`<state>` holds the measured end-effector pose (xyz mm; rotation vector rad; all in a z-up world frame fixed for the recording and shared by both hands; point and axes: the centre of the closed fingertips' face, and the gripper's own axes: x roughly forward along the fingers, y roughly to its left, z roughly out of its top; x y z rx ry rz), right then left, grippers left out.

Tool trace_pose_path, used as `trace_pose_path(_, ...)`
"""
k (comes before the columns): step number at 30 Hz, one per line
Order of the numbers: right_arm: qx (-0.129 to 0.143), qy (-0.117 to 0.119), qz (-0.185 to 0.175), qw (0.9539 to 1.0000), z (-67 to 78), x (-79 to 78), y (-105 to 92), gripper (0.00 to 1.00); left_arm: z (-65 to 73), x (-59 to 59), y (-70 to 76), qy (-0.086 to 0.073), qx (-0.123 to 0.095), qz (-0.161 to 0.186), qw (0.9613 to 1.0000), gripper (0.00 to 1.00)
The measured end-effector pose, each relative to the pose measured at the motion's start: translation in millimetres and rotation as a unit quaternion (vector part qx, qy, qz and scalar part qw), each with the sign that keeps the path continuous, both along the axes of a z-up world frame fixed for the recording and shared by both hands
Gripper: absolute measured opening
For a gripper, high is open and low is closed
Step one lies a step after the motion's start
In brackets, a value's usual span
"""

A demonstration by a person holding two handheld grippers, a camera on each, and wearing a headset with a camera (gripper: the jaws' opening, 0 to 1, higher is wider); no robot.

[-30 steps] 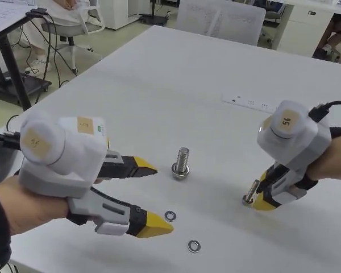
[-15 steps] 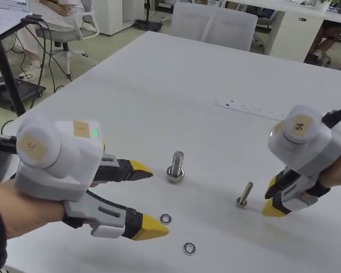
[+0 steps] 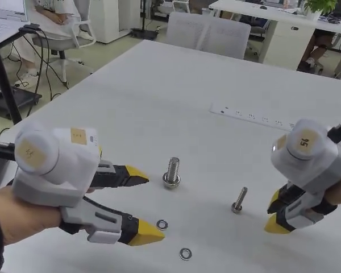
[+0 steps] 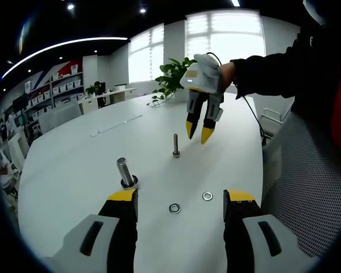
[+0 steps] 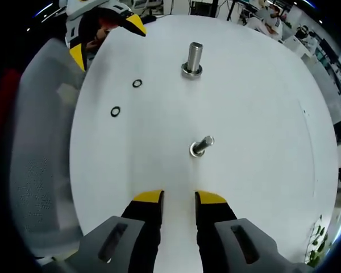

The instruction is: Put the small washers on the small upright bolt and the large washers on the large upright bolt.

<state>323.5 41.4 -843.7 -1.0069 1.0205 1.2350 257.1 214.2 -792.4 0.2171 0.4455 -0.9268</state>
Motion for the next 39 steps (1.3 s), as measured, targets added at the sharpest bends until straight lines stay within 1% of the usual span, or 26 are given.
trace_pose_path(4, 0.003, -0.001, 0.003, 1.0000, 1.8, -4.3, 2.1, 0.23, 0.2, 0.1, 0.3, 0.001, 0.000, 0.000, 1.0000, 0.60)
trace_pose_path(11, 0.002, 0.001, 0.018, 0.9998, 2.7, -17.2, 10.3, 0.24, 3.1, 0.0, 1.4, -0.003, 0.000, 0.002, 1.0000, 0.60)
trace_pose_path(16, 0.005, 0.006, 0.036, 0.9993, 1.9, -31.0, 21.1, 0.24, 5.2, -1.0, 2.2, -0.006, 0.001, 0.002, 1.0000, 0.60)
trace_pose_path(24, 0.009, 0.008, 0.059, 0.9982, 2.3, -44.7, 37.4, 0.24, 7.0, -3.6, 3.3, -0.009, 0.001, 0.004, 1.0000, 0.60)
trace_pose_path(29, 0.012, 0.011, 0.077, 0.9969, 1.4, -54.6, 51.2, 0.24, 7.7, -5.2, 3.2, -0.010, 0.001, 0.004, 0.9999, 0.60)
trace_pose_path(39, 0.016, 0.015, 0.107, 0.9940, 0.2, -68.6, 76.2, 0.24, 8.8, -9.2, 2.2, -0.010, 0.002, 0.003, 0.9999, 0.61)
